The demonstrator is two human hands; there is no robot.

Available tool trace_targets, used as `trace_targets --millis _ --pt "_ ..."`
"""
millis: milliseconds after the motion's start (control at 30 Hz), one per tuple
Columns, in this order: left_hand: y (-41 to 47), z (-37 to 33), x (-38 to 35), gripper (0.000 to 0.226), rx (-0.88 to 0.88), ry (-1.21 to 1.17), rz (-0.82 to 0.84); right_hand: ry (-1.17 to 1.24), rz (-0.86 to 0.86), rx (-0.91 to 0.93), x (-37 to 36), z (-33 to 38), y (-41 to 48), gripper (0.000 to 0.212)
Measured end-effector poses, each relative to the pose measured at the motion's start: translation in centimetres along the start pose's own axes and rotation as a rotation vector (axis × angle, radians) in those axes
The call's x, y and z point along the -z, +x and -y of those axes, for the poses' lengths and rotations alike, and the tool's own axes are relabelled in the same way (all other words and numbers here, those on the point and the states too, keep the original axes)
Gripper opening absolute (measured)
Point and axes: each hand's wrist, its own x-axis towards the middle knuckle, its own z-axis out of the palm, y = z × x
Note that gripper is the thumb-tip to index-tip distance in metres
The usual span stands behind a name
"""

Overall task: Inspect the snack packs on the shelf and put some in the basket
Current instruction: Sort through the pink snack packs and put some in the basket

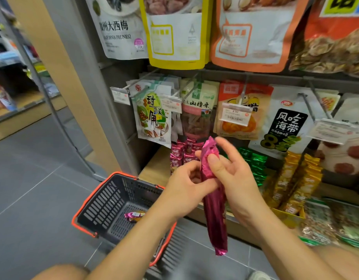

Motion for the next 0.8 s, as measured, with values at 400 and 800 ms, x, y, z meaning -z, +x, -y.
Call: trace_targets --millis 400,800 --pt "0.5 -1.3 3.6 0.050 -0.024 -0.319 -0.156 -0.414 0.299 -0.105 -0.4 -1.8 -1.0 0.064" --pt "0.5 -1.8 5.0 0.026 -0.012 -0.587 -0.238 -0.361 0.309 -0.096 -0.7 -1.7 -0.7 0.037"
